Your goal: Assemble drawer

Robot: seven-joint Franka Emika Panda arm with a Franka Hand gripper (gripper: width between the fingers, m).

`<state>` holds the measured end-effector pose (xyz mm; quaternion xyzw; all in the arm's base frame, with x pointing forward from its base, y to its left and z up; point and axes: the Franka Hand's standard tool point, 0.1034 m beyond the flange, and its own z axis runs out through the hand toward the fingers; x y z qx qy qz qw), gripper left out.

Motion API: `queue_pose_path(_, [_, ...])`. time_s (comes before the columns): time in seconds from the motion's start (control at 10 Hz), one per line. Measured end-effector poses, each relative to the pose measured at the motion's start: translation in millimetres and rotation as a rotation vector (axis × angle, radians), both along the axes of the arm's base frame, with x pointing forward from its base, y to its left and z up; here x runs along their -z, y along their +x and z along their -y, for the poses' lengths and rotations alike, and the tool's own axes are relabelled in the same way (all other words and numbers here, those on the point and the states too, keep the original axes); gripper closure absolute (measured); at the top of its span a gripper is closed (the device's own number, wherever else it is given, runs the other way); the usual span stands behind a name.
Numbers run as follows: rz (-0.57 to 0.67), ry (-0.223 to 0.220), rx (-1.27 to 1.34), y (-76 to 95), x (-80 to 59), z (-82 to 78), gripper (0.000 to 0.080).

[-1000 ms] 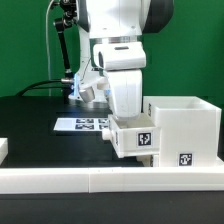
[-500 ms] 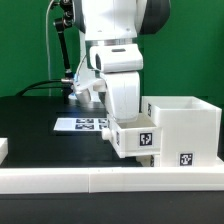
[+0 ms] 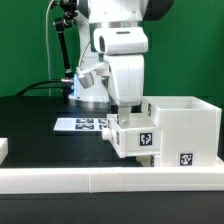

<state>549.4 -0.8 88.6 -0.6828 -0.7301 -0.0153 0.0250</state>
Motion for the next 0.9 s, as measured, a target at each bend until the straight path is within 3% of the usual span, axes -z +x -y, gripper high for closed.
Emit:
queue_pose_path(0.1, [-0.01,-0.013,0.002,4.1,-15.3,5.7,0.015])
queue_pose_path(0.3, [-0.011,-0.025,-0.023,10.3,-30.5,31.3,0.015])
queue_pose_path(0.4, [-0.01,-0.025,-0.027,9.5,-29.8,49.3,0.015])
queue_pose_path(0.6, [-0.001,-0.021,-0.041,-0.8,-12.9,80.5,0.015])
queue_pose_path(0.9, [-0.014,-0.017,-0.037,-2.6,-8.8,78.3,0.015])
